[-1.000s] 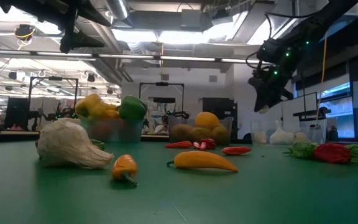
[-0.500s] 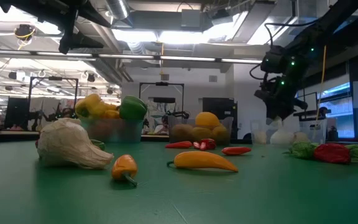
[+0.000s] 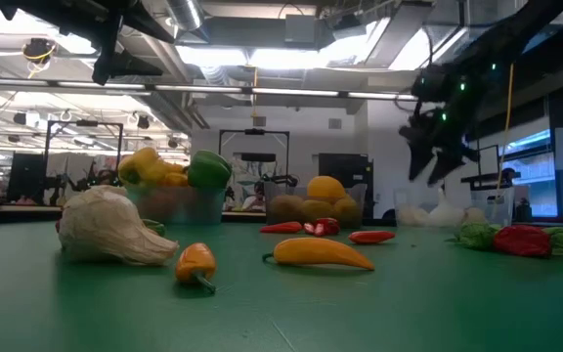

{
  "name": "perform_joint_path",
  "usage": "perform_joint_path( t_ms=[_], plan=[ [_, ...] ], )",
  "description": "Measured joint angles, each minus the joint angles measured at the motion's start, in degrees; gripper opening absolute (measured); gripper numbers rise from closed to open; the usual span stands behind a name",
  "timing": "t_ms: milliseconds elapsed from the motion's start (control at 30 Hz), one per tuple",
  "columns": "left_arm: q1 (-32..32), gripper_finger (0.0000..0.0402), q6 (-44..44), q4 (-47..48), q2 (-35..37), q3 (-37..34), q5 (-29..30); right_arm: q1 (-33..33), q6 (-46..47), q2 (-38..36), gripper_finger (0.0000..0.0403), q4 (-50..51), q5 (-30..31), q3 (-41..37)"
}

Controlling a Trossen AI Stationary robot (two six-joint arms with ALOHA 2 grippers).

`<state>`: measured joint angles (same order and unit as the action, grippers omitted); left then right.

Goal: Sort produce into baskets
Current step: Put the white garlic into the transparent bin

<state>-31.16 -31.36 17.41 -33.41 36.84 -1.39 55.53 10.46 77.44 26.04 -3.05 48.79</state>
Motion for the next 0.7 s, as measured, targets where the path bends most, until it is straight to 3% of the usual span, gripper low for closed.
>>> perform_joint_path(
  t_ms=[200, 367, 533, 700],
  plan=[
    [0.0, 0.0308, 0.4, 0.0, 0.0, 0.0, 0.0, -0.01, -0.13, -6.33, 0.025, 1.02, -1.49, 6.49],
    [0.0, 0.0308, 0.43, 0.02, 0.0, 0.0, 0.0, -2.73, 0.29, -10.98, 0.0244, 0.83, -10.87, 9.89],
    [0.0, 0.0308, 1.65, 0.04, 0.0, 0.0, 0.0, -15.23, 1.36, -12.6, 0.0244, 1.57, -18.18, 10.06],
    [0.0, 0.0308, 1.69, 0.07, 0.0, 0.0, -0.02, -33.66, 4.36, -11.5, 0.0243, 0.56, -12.08, 10.03]
  ],
)
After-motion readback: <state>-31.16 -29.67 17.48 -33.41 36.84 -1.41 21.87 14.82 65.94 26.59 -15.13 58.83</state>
